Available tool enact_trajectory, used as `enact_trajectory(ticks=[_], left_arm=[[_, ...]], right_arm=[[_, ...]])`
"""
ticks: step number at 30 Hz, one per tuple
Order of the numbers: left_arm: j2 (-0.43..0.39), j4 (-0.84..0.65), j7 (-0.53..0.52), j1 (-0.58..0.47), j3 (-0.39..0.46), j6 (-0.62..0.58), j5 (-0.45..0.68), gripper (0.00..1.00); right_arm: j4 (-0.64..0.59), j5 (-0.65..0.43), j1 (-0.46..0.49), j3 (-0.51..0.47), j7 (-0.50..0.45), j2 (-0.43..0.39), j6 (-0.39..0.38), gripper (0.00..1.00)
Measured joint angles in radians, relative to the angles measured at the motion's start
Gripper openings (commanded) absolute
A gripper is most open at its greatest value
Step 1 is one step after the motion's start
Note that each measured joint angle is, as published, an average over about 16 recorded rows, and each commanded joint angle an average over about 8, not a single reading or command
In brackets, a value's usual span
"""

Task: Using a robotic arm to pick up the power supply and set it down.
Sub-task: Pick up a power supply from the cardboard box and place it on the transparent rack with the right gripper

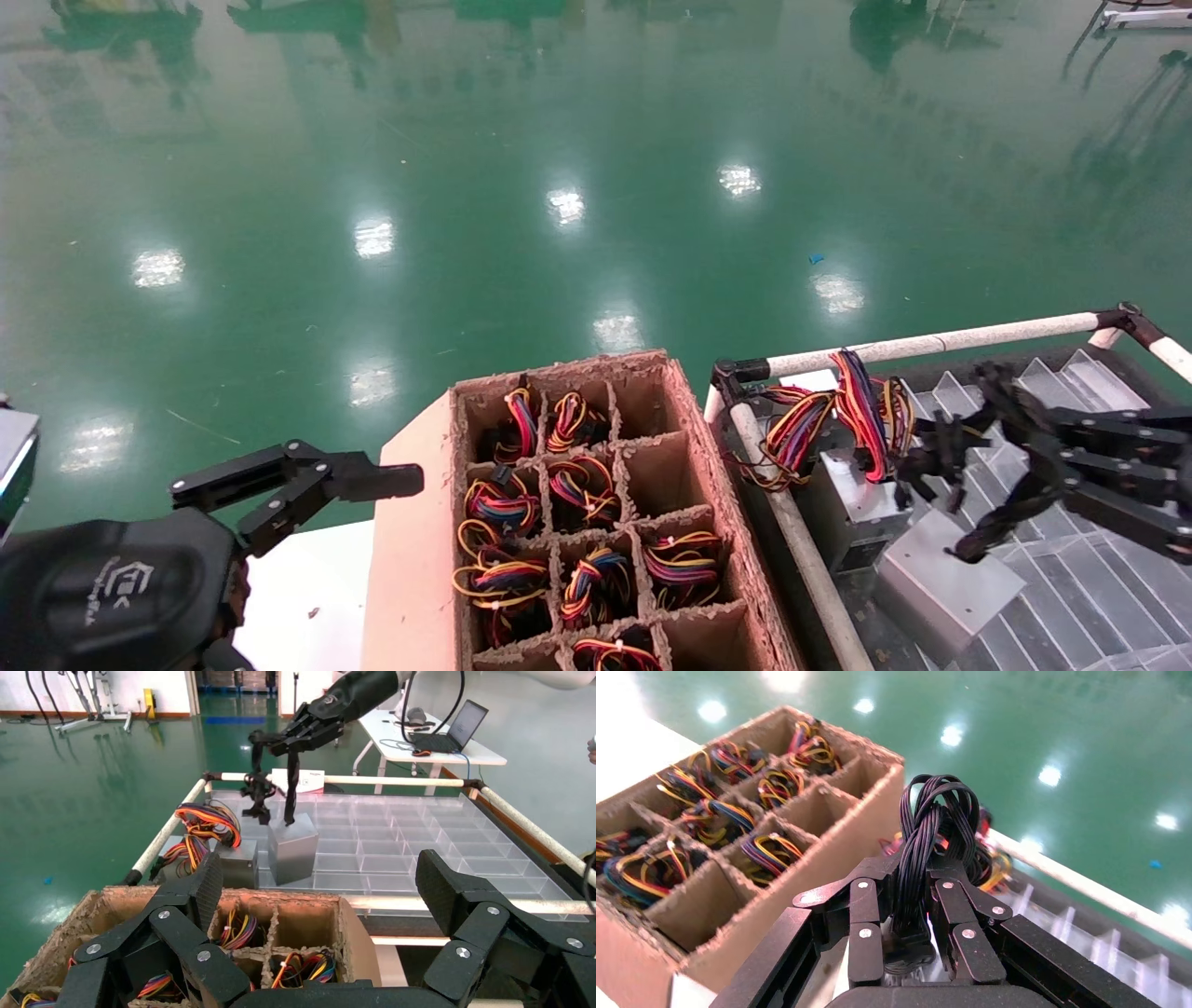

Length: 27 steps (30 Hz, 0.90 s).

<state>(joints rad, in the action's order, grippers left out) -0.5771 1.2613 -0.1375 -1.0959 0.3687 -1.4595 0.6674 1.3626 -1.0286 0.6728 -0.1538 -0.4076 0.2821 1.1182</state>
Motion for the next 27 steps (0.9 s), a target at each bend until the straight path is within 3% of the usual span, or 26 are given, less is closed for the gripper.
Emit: enact_trajectory(ticks=[14,20,27], left_arm=[[0.000,0.000,0.000,0.000,0.000,0.000,0.000,1.00],[0.000,0.000,0.000,0.000,0.000,0.000,0.000,1.00],[0.000,0.000,0.000,0.000,0.000,0.000,0.000,1.00]], right_arm=[[-0.007,-0.106,0.233,0.209,-0.086,0.106,-0.007,0.00],[-0.012,-0.128,0.248,0.228,-0.115,0.119,-0.024,0.00],[-0.019,-0.124,0.199,0.210,-0.120,0.114,-0.059,0.00]])
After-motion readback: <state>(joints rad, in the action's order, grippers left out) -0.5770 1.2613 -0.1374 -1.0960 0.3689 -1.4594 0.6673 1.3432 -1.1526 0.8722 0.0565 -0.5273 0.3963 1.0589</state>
